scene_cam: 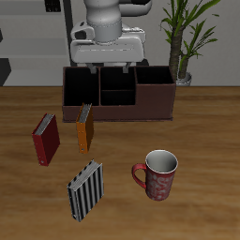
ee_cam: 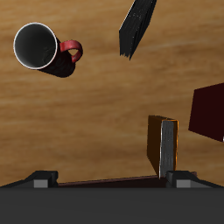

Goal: Place the orange book into the back desk caddy's left compartment

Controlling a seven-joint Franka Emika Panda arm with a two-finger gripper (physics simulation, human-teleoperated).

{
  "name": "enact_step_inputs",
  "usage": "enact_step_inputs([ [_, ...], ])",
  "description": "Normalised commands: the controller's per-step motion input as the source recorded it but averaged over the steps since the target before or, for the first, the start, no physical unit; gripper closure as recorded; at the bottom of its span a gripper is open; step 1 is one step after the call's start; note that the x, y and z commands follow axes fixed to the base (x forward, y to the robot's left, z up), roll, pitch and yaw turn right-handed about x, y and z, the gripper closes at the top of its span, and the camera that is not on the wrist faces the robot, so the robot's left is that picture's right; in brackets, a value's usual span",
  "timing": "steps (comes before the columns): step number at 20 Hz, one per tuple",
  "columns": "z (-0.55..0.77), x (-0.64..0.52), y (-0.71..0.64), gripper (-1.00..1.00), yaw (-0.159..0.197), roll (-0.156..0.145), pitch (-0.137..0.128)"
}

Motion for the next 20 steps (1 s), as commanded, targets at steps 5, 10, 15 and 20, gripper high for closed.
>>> enact_step_inputs([
  [5,-0.07,-0.07,-0.43,-1.0,0.073,0.003,-0.045],
  [10,-0.17,0.04,-0.67,-1.0,-0.003,-0.046,-0.013],
  [15,-0.2,0.05,-0.41,-1.0,-0.034,-0.053,-0.017],
  [20,-0.28,0.02,-0.23,-1.0,-0.01,-0.019,-0.02],
])
